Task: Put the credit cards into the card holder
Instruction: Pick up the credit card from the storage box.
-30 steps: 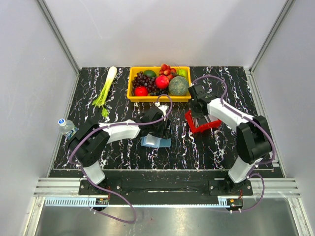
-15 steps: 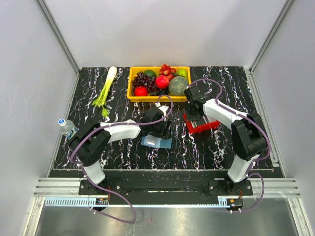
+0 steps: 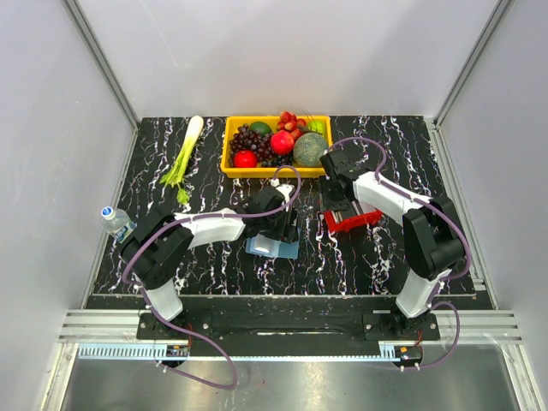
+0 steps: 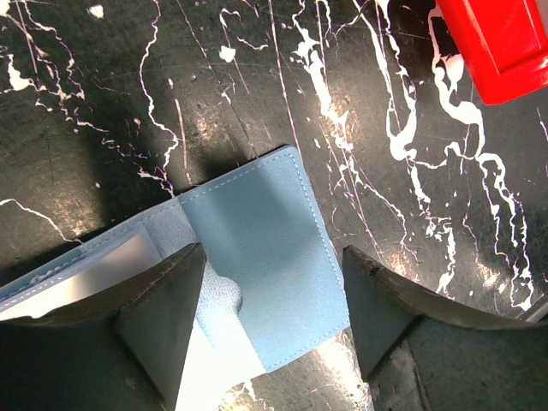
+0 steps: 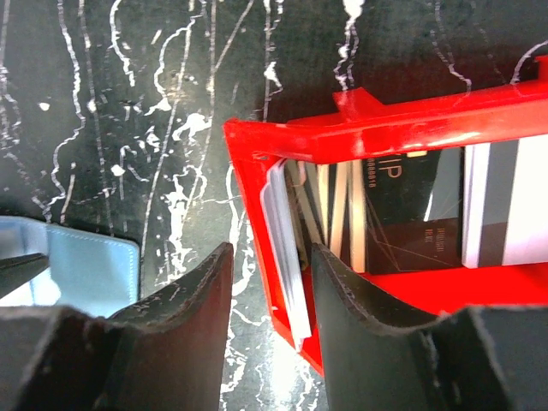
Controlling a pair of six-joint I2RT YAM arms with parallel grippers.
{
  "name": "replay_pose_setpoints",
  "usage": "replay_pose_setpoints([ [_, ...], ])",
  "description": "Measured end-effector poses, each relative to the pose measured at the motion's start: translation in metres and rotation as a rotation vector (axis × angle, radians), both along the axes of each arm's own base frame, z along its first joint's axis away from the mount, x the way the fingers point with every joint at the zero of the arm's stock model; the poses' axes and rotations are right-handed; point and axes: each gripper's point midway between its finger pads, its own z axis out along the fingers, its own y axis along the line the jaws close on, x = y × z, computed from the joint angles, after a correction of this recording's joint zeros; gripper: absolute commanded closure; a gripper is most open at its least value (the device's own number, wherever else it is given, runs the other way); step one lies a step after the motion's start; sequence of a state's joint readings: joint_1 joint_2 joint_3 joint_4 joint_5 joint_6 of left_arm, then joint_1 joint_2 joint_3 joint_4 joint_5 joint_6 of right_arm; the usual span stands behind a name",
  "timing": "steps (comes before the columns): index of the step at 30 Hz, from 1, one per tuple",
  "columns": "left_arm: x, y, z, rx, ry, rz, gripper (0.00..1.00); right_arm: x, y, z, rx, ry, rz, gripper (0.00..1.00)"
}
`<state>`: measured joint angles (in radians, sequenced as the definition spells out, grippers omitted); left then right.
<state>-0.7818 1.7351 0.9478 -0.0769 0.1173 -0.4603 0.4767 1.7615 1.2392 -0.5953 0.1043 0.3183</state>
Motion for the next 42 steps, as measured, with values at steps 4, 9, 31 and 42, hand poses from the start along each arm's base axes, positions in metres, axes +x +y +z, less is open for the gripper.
replay_pose_setpoints([
  [4,0.0,0.0,0.0,0.0,0.0,0.0,0.3,-0.001,0.007,0.002,0.041,0.013,0.016,0.55],
  [9,0.0,0.0,0.0,0.0,0.0,0.0,0.3,-0.004,0.014,-0.001,0.088,0.04,0.031,0.7],
  [31,0.0,0.0,0.0,-0.002,0.001,-0.001,0.3,-0.007,0.031,0.003,0.222,0.084,0.061,0.93],
  [42,0.0,0.0,0.0,-0.004,0.002,-0.002,0.3,-0.007,0.037,0.008,0.249,0.085,0.074,0.82],
])
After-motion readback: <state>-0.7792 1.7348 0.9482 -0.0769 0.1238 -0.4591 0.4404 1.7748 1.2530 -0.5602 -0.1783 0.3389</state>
